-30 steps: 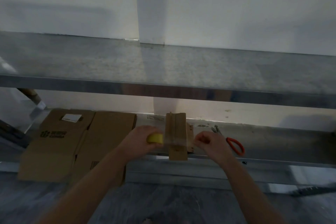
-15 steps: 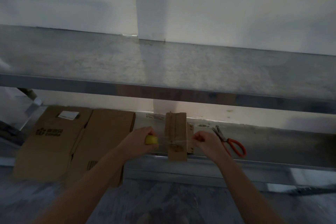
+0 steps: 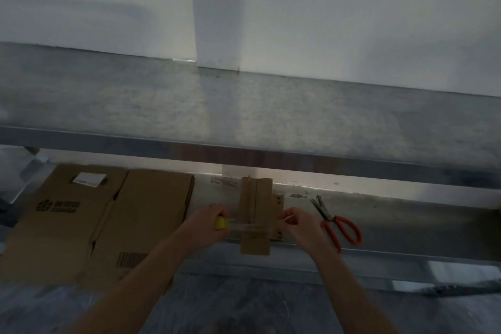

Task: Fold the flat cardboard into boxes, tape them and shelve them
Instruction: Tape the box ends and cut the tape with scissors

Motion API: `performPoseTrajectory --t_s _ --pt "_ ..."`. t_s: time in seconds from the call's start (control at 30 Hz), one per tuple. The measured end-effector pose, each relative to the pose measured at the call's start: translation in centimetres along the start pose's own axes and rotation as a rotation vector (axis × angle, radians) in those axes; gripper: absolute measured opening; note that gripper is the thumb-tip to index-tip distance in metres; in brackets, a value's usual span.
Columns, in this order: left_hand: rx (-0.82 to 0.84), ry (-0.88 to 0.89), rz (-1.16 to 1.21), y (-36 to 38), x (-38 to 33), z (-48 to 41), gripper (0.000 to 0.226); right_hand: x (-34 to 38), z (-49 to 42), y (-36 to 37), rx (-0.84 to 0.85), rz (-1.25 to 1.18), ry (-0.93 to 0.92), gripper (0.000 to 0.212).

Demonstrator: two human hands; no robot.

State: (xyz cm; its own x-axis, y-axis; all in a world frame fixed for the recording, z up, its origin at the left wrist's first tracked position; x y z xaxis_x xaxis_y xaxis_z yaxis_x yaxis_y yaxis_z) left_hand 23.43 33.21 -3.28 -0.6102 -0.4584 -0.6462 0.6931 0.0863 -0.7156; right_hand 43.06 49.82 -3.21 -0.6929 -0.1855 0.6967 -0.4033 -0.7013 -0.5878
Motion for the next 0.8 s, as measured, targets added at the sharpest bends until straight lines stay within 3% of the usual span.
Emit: performPoseTrajectory --t_s 0.17,0.33,0.5,0.6,0.8 --pt "0.040 0.050 -0.008 1.5 -1.3 -1.0 0.048 -1.6 0.0 1.3 -0.073 -0.102 0.038 0.010" --pt "0.062 0.018 -0.052 1.5 -0.9 -1.3 0.056 -1.9 0.7 3.5 -0.244 -0.262 0.067 0.025" --pt "0.067 0.022 -0.057 1.3 -0.7 -1.3 0.058 -1.8 1.8 5.0 -0.456 -0.079 0.089 0.027" --pt "0.079 0.015 -0.079 1.0 -0.6 -1.2 0.059 -1.8 1.7 4.9 -0.463 -0.110 0.088 0.023" --pt "0.050 0.029 -0.071 1.0 -0.9 -1.1 0.057 -2.2 1.2 5.7 -0.376 -0.456 0.174 0.022"
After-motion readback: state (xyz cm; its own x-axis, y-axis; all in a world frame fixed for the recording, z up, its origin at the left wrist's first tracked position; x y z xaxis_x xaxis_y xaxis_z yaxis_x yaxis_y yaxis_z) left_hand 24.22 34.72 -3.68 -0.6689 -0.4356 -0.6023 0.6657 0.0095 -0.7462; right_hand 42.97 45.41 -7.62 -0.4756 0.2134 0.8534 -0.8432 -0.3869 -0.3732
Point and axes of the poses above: each hand's wrist, its own z-axis away from the middle knuckle, its own y-axis out of the palm, x = y × z, the point moved 3 cm from there along -z, towards the middle knuckle, and after that the axes turned 6 degrees about z, right-handed, at the moved point
